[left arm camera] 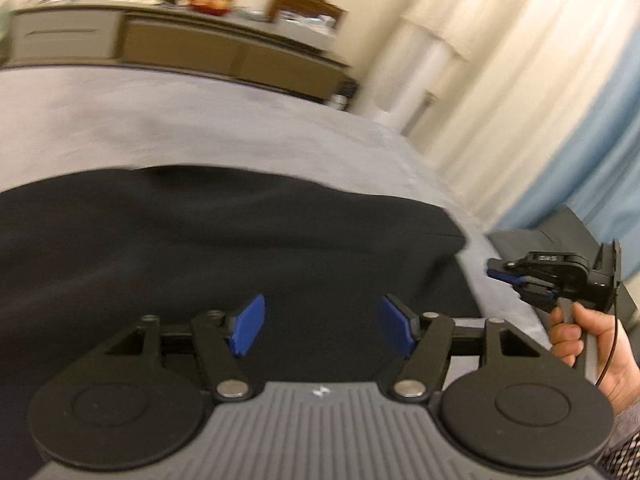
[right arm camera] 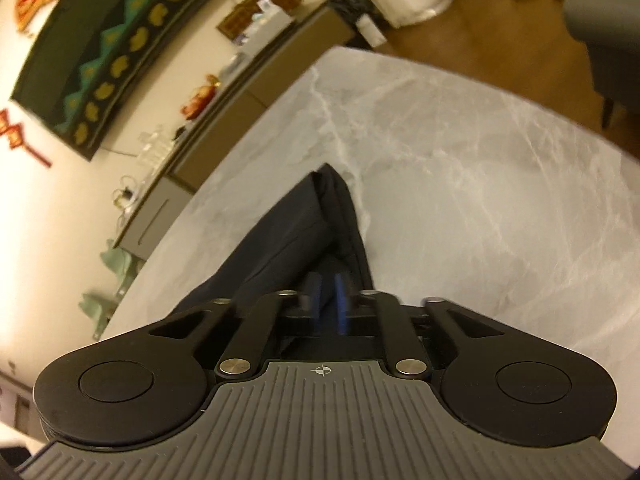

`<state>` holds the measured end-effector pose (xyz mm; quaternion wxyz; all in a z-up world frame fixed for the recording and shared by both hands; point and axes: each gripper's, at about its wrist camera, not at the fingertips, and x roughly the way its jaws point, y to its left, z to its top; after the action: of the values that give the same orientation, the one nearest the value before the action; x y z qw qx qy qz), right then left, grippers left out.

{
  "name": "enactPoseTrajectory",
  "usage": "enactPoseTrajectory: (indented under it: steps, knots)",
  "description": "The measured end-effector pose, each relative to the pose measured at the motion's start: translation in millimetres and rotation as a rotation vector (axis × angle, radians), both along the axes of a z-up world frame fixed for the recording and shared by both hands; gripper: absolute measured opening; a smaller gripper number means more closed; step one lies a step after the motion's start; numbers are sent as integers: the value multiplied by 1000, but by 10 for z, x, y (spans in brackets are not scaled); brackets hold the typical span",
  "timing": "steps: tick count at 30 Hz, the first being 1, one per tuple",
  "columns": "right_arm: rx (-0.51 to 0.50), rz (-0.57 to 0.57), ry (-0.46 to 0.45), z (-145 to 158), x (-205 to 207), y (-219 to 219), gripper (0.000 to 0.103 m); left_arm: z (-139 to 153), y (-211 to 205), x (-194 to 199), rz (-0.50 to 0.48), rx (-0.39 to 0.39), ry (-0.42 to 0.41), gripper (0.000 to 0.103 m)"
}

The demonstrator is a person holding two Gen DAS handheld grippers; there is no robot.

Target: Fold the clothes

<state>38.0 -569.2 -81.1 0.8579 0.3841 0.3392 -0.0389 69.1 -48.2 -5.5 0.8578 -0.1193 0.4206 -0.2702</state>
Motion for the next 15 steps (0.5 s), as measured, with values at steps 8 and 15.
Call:
enactPoseTrajectory:
  steps: [8, 15]
  knots:
    - [-31, 31, 45, -132, 342, 342, 41, -193, 665, -231, 105, -34, 65, 67]
    - [110, -105, 52, -156, 239, 317, 40, -122, 1073, -454, 191, -16, 22, 67]
